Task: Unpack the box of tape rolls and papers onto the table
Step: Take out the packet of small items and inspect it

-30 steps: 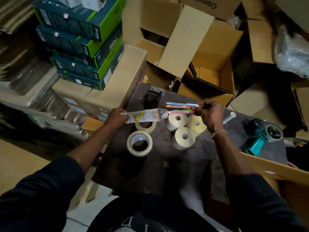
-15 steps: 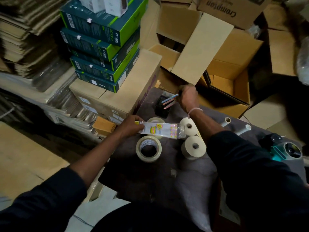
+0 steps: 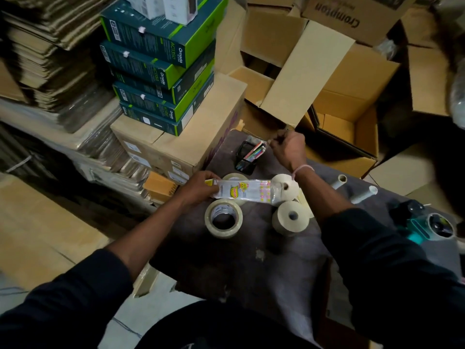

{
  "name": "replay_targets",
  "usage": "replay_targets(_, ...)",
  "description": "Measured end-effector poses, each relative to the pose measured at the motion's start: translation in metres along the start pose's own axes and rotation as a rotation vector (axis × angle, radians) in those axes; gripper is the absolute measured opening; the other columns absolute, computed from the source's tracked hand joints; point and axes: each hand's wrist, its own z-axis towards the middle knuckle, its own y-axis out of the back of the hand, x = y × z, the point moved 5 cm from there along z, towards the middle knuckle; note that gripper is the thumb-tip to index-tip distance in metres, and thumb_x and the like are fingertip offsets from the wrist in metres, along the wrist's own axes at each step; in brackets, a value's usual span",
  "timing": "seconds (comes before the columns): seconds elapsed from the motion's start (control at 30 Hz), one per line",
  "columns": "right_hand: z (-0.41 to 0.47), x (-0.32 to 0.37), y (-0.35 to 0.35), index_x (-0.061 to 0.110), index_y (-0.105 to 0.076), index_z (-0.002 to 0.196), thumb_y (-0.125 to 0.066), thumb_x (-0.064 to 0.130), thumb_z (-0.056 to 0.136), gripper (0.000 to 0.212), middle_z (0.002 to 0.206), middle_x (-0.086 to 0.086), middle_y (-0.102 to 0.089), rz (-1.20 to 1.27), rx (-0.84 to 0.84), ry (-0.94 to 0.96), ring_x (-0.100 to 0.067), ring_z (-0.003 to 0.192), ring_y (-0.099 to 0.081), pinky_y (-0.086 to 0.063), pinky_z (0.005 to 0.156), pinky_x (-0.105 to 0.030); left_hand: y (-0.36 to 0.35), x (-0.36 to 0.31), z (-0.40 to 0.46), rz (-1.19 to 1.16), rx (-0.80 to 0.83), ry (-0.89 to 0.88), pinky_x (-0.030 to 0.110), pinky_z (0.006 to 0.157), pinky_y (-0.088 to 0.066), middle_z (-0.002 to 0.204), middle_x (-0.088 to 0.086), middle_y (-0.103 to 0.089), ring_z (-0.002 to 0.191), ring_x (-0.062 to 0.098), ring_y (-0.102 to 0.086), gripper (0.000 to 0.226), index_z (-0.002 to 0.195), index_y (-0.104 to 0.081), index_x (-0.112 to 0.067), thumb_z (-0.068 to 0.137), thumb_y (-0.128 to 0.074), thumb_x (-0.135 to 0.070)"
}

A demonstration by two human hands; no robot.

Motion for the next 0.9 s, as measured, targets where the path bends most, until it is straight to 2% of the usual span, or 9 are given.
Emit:
replay_targets(0.07,-0.024,-0.001,0.020,0.008,-0.069,0.077,-0.067,0.044,0.079,0.036,0.076,-0.013,-0.071,0.074,0.071,-0.060,-0.018,0.068,-0.061,-0.059,0.071,-0.042,-0.003,-0.003,-0.002,-0.057,-0.017,-0.021,0.038,0.080,-0.054,0.098,0.009,-0.071,0.090,0.017,-0.064,0.013,0.098,-0.071,-0.011,0.087,-0.070,-0.005)
replay_targets(0.17,-0.071,-0.004,0.040,0.000,-0.071,0.089,-0.074,0.061,0.078,0.062,0.078,-0.011,-0.067,0.192,0.440,-0.145,-0.018,0.070,-0.056,-0.047,0.067,-0.033,-0.011,-0.016,-0.008,-0.147,-0.030,-0.063,0.031,0.076,-0.049,0.093,0.005,-0.070,0.084,0.014,-0.062,0.009,0.097,-0.070,-0.011,0.089,-0.073,-0.008)
replay_targets(0.23,-0.095,-0.013,0.054,0.004,-0.074,0.097,-0.081,0.056,0.075,0.056,0.084,-0.014,-0.070,0.287,0.550,-0.148,-0.017,0.074,-0.059,-0.049,0.066,-0.031,-0.018,-0.021,-0.007,-0.197,-0.019,-0.076,0.032,0.076,-0.051,0.093,0.007,-0.070,0.084,0.015,-0.063,0.012,0.099,-0.070,-0.009,0.088,-0.074,-0.007)
replay_targets(0.3,-0.107,-0.028,0.065,0.004,-0.073,0.105,-0.082,0.030,0.082,0.036,0.095,-0.014,-0.073,0.472,0.525,-0.174,-0.019,0.084,-0.065,-0.058,0.068,-0.025,-0.027,-0.027,-0.008,-0.233,0.015,-0.072,0.035,0.075,-0.054,0.093,0.007,-0.072,0.084,0.017,-0.065,0.015,0.101,-0.071,-0.009,0.087,-0.076,-0.011)
replay_targets(0.37,-0.115,-0.042,0.077,-0.002,-0.067,0.116,-0.077,0.011,0.086,0.034,0.105,-0.018,-0.071,0.650,0.475,-0.218,-0.024,0.090,-0.066,-0.061,0.069,-0.024,-0.037,-0.035,-0.008,-0.231,0.051,-0.097,0.036,0.072,-0.055,0.092,0.004,-0.075,0.082,0.016,-0.067,0.019,0.101,-0.073,-0.013,0.084,-0.079,-0.017)
replay_targets(0.5,-0.132,-0.057,0.111,-0.009,-0.058,0.124,-0.073,0.003,0.086,0.043,0.102,-0.019,-0.067,0.878,0.335,-0.243,-0.024,0.079,-0.065,-0.060,0.065,-0.028,-0.067,-0.064,-0.018,-0.151,0.266,-0.173,0.027,0.077,-0.057,0.092,-0.004,-0.076,0.087,0.006,-0.069,0.025,0.099,-0.072,-0.017,0.079,-0.082,-0.004)
replay_targets(0.67,-0.151,-0.078,0.143,0.003,-0.047,0.126,-0.085,0.009,0.075,0.064,0.091,-0.012,-0.068,0.848,0.137,-0.248,-0.024,0.070,-0.065,-0.060,0.064,-0.037,-0.118,-0.103,-0.039,-0.177,0.487,-0.212,0.034,0.088,-0.055,0.109,0.018,-0.075,0.099,0.019,-0.069,0.029,0.110,-0.070,-0.006,0.083,-0.081,-0.010)
replay_targets(0.83,-0.172,-0.097,0.166,0.000,-0.066,0.102,-0.083,0.030,0.082,0.040,0.098,-0.016,-0.072,0.657,0.002,-0.192,-0.021,0.083,-0.069,-0.063,0.077,-0.041,-0.160,-0.134,-0.047,-0.255,0.443,-0.228,0.037,0.082,-0.053,0.090,0.010,-0.076,0.087,0.019,-0.070,0.017,0.099,-0.069,-0.007,0.085,-0.077,-0.004)
replay_targets(0.9,-0.181,-0.102,0.177,0.009,-0.074,0.089,-0.080,0.042,0.083,0.035,0.096,-0.008,-0.076,0.560,-0.014,-0.169,-0.015,0.086,-0.070,-0.061,0.082,-0.039,-0.173,-0.142,-0.047,-0.257,0.416,-0.242,0.039,0.082,-0.053,0.085,0.009,-0.075,0.084,0.020,-0.070,0.016,0.096,-0.068,-0.006,0.084,-0.077,-0.001)
